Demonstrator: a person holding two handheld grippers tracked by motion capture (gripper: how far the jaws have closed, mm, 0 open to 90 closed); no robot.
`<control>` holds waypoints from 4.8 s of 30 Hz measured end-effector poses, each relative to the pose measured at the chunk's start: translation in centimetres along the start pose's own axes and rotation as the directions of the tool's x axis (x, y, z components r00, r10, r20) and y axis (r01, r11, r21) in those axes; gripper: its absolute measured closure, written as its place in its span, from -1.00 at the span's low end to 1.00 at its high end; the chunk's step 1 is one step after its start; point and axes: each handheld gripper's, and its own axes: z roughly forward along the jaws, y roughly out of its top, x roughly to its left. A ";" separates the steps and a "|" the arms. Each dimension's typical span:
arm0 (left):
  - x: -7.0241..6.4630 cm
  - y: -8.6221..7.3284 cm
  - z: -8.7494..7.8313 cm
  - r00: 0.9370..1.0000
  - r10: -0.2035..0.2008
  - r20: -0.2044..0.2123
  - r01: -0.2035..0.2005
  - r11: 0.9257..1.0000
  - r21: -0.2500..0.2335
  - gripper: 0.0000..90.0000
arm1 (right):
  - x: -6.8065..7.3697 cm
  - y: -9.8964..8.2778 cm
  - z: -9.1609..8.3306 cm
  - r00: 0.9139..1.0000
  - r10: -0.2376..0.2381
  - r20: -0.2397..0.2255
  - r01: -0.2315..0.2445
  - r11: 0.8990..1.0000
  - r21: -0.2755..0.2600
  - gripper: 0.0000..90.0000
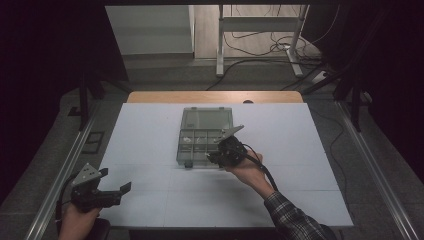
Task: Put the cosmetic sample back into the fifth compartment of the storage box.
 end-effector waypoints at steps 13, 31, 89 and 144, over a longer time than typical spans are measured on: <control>0.0 0.0 0.0 1.000 -0.001 0.001 0.001 1.000 -0.002 -0.94 | -0.1 1.3 1.4 1.000 -0.008 -0.001 0.008 1.000 -0.007 0.80; 0.1 0.0 0.0 1.000 -0.003 0.003 0.003 1.000 -0.004 -0.94 | 0.2 3.5 4.1 1.000 -0.010 -0.014 0.009 1.000 -0.018 0.80; 0.1 0.0 0.0 1.000 -0.003 0.006 0.003 1.000 -0.003 -0.94 | 0.3 3.9 4.7 1.000 0.015 -0.020 -0.015 1.000 -0.010 0.21; 0.1 0.0 0.0 1.000 0.003 0.016 -0.003 1.000 -0.003 -0.94 | 1.4 1.2 1.5 1.000 -0.012 -0.001 0.012 0.999 0.038 -0.96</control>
